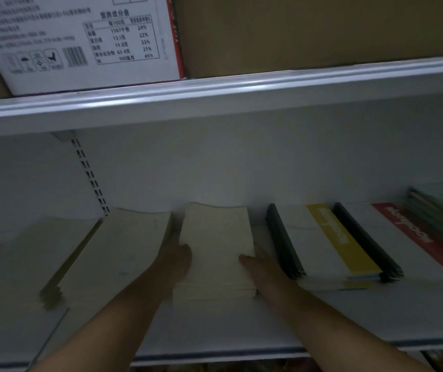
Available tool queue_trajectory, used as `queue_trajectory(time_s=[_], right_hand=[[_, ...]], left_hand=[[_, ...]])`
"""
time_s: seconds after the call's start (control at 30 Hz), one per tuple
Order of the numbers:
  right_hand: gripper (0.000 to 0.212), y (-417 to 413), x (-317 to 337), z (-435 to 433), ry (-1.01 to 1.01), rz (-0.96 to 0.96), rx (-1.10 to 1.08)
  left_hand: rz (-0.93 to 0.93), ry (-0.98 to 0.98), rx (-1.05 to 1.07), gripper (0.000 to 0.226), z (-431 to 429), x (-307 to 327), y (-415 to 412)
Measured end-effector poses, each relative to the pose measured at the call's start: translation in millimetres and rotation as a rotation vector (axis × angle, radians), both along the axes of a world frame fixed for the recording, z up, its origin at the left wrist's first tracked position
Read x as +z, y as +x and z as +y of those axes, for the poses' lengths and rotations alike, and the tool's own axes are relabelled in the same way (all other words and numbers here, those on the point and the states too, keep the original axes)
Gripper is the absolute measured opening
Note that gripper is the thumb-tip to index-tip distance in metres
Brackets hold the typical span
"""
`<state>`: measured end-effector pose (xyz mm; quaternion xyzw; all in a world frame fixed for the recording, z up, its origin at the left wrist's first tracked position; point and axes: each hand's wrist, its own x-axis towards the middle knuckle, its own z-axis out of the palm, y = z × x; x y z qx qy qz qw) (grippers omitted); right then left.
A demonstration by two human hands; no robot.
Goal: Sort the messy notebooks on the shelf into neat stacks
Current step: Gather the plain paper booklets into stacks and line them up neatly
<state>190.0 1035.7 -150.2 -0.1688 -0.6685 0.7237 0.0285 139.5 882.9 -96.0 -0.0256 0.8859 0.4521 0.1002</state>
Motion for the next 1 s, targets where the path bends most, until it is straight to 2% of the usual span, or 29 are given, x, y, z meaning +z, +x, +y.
queue_trajectory(time_s=[0.03, 0.1, 0.2, 0.3, 0.43, 0.53, 0.83, 0.9, 1.0], right_hand=[[0.042, 0, -1, 0, -0.003, 0.002, 0.005], [0.042, -2, -1, 1, -0.013, 0.011, 0.0], [0.043, -3, -2, -1, -0.022, 0.018, -0.013], [0.039, 0, -1, -1, -0.055, 0.012, -0.001], [0.035, 7, 6, 0, -0.088, 0.036, 0.026], [0.036, 9, 4, -1, -0.113, 0.074, 0.035], [0.034, 18, 7, -1, -0.15, 0.104, -0.009], [0.033, 21, 5, -8, -0.103, 0.144, -0.067], [0.035, 25, 5, -17, 0.097, 0.191, -0.17]], left_hand=[[0.052, -0.042, -0.075, 0.058, -2, 1, 0], [0.19, -0.295, -0.191, 0.066, -2, 11, 2], [0.413, -0.581, -0.37, 0.058, 14, 20, -1], [0.465, -0.723, -0.573, 0.052, 38, 15, -9], [0.555, -0.918, -0.553, 0.058, 42, -11, -33], [0.623, -0.876, -0.504, 0.055, 41, -24, -36], [0.598, -0.769, -0.526, 0.051, 39, -28, -42], [0.608, -0.73, -0.536, 0.05, 38, -28, -42], [0.624, -0.697, -0.529, 0.047, 37, -26, -41]])
